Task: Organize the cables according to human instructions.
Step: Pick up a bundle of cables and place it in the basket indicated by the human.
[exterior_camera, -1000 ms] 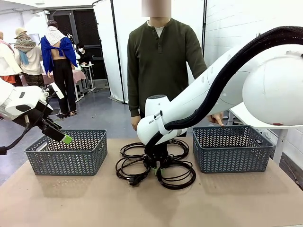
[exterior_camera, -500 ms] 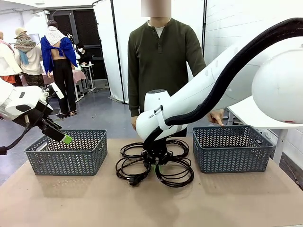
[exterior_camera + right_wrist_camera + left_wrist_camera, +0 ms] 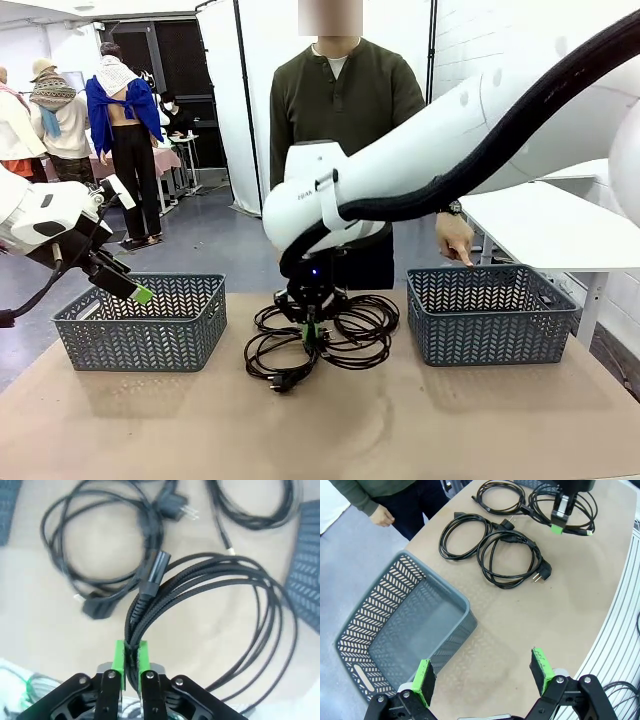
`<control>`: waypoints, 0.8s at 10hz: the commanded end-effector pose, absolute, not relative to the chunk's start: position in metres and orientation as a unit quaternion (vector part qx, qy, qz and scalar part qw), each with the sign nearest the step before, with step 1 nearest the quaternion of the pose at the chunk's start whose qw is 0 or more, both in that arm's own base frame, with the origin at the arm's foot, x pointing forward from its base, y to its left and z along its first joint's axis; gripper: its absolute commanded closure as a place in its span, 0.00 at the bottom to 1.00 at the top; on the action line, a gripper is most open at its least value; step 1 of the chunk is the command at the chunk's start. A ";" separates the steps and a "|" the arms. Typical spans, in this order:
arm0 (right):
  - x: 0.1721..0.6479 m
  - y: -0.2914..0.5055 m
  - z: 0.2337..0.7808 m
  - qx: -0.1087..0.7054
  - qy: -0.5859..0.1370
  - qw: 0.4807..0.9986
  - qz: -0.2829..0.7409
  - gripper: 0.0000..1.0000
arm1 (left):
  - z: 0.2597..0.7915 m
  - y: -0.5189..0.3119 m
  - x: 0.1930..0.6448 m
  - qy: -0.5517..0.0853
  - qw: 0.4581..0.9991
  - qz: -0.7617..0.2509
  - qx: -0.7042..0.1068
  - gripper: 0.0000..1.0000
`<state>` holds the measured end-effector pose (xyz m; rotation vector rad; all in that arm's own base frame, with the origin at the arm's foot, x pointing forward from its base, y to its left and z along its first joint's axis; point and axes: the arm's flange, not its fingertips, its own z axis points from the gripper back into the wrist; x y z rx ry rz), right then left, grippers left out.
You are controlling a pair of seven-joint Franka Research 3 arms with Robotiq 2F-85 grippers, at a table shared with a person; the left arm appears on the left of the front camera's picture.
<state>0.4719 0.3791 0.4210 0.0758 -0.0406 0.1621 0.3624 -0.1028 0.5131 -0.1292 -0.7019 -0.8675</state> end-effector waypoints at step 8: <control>0.449 0.347 0.474 0.001 0.039 0.896 0.442 1.00 | 0.513 -0.102 0.363 -0.333 0.847 -0.409 -0.062 0.00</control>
